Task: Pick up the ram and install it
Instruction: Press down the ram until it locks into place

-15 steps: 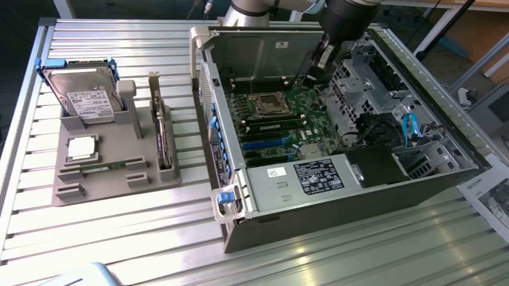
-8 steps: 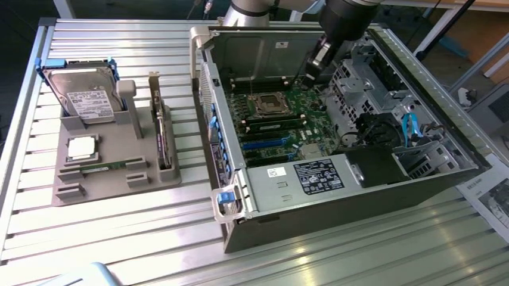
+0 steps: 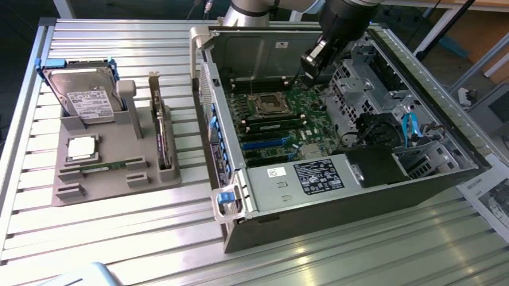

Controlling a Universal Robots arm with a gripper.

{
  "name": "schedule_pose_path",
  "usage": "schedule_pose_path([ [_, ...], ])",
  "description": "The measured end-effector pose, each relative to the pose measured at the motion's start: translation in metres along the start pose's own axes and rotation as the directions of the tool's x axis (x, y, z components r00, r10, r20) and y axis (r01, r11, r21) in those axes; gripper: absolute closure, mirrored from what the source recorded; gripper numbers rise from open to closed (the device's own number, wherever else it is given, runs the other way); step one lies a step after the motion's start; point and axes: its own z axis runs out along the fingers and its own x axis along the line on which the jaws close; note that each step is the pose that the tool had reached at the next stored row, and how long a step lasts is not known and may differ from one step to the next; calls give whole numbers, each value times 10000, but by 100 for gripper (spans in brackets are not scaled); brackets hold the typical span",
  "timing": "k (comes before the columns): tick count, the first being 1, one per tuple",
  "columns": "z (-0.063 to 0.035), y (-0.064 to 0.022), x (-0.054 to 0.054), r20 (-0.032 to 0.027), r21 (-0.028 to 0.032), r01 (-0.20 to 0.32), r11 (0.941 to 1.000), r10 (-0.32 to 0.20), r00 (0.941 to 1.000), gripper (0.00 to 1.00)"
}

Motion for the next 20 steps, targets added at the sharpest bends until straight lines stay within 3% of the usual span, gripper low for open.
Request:
schedule_pose_path([
  [6,3,0,0,67,-5,-1135,9935,1135,9935,90],
  [8,5,0,0,114,-12,-1955,9807,1955,9806,90],
  [10,6,0,0,134,-17,-2290,9734,2290,9733,90],
  [13,7,0,0,172,-28,-2947,9556,2947,9554,90],
  [14,8,0,0,189,-33,-3236,9462,3236,9460,90],
  [20,9,0,0,258,-58,-4299,9028,4299,9025,90],
])
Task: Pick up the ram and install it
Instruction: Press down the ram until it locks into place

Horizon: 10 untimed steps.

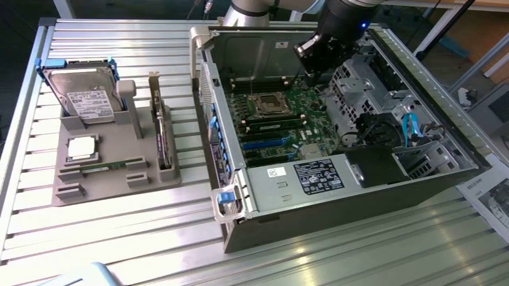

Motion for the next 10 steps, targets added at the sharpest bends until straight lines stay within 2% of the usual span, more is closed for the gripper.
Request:
schedule_pose_path([
  [3,0,0,0,37,1,-525,9986,525,9986,90],
  [6,2,0,0,72,-2,-1050,9945,1050,9944,90],
  [10,1,1,6,75,-1,-1073,9942,1073,9942,90],
])
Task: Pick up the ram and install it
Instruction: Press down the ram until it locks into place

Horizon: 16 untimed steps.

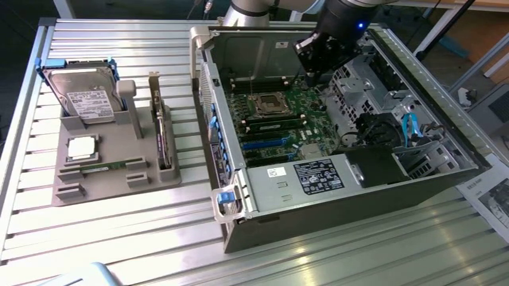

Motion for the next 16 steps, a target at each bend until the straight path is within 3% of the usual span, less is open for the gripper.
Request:
schedule_pose_path([
  [9,1,8,157,0,-1,3,10000,-3,10000,90],
  [16,1,9,207,-1,-1,4,10000,-4,10000,90],
])
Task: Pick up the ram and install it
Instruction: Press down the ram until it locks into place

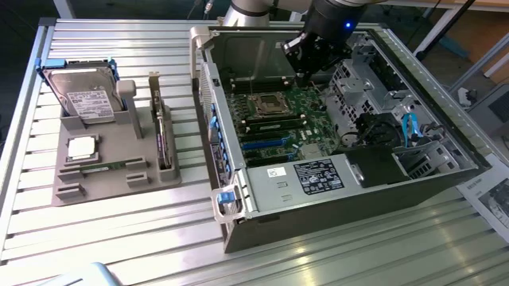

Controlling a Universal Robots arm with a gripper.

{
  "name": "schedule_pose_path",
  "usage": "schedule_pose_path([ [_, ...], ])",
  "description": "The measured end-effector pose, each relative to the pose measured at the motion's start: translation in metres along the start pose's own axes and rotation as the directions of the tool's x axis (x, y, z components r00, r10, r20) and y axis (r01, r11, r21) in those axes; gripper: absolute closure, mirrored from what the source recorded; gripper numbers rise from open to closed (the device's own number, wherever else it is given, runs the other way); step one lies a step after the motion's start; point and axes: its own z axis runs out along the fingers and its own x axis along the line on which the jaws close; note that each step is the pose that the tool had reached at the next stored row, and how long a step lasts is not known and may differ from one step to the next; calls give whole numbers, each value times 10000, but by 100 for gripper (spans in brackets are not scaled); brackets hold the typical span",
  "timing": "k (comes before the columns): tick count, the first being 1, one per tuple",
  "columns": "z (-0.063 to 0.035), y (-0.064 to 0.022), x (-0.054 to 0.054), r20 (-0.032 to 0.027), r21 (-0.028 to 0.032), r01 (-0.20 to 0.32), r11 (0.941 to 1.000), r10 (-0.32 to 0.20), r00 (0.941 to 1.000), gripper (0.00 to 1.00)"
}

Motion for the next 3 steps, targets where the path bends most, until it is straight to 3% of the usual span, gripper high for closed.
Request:
schedule_pose_path([
  [3,0,0,0,0,0,-1,10000,1,10000,90],
])
